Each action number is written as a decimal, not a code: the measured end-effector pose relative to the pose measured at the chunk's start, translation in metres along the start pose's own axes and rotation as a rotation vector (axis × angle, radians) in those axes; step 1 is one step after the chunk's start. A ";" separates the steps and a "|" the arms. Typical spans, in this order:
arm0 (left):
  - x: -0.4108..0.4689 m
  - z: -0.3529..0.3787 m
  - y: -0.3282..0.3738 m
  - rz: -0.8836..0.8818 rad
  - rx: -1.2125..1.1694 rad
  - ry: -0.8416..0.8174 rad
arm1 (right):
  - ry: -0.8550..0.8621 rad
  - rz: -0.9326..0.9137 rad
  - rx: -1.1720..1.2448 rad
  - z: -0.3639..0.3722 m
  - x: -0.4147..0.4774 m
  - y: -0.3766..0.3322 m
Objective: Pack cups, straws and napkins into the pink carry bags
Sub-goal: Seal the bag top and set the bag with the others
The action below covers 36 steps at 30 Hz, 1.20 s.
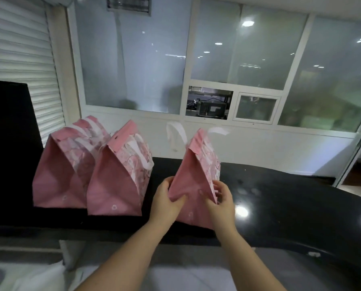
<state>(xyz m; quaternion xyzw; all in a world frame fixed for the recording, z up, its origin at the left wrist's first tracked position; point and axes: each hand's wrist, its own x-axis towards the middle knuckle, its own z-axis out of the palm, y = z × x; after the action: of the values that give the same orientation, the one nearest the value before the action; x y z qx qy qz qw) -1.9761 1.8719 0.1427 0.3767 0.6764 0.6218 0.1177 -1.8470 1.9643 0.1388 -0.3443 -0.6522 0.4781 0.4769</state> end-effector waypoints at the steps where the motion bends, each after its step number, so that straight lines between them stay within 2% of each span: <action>1: 0.003 0.004 -0.002 -0.021 -0.003 0.026 | 0.014 -0.007 0.001 0.003 0.004 0.002; 4: 0.010 0.011 -0.010 -0.057 0.012 0.099 | 0.004 -0.029 0.001 0.010 0.015 0.011; 7: 0.009 0.011 -0.022 -0.084 0.072 0.074 | -0.024 -0.030 -0.077 0.005 0.017 0.022; 12: -0.018 0.000 -0.048 -0.013 0.236 0.125 | -0.096 -0.039 -0.319 -0.021 -0.006 0.046; 15: -0.032 -0.006 -0.048 0.021 0.304 0.155 | -0.063 -0.029 -0.338 -0.021 -0.019 0.049; 20: -0.057 -0.027 -0.045 -0.021 0.343 0.427 | -0.146 -0.046 -0.323 0.010 -0.028 0.028; 23: -0.057 -0.039 -0.046 -0.066 0.379 0.471 | -0.157 -0.069 -0.365 0.023 -0.034 0.024; 27: -0.045 -0.049 -0.045 -0.105 0.427 0.435 | -0.221 -0.141 -0.548 0.023 -0.043 0.026; 30: -0.042 -0.053 -0.040 -0.087 0.433 0.409 | -0.251 -0.135 -0.548 0.011 -0.055 0.026; 33: -0.057 -0.046 -0.031 0.065 0.436 0.336 | -0.200 -0.167 -0.542 -0.009 -0.081 0.023; 36: -0.083 -0.029 -0.023 0.242 0.465 0.106 | -0.061 -0.245 -0.614 -0.034 -0.112 0.016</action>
<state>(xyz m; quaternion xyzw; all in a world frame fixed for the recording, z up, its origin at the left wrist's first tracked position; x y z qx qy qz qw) -1.9452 1.7964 0.1014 0.4387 0.7563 0.4782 -0.0825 -1.7807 1.8778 0.0938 -0.3765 -0.8163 0.2086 0.3852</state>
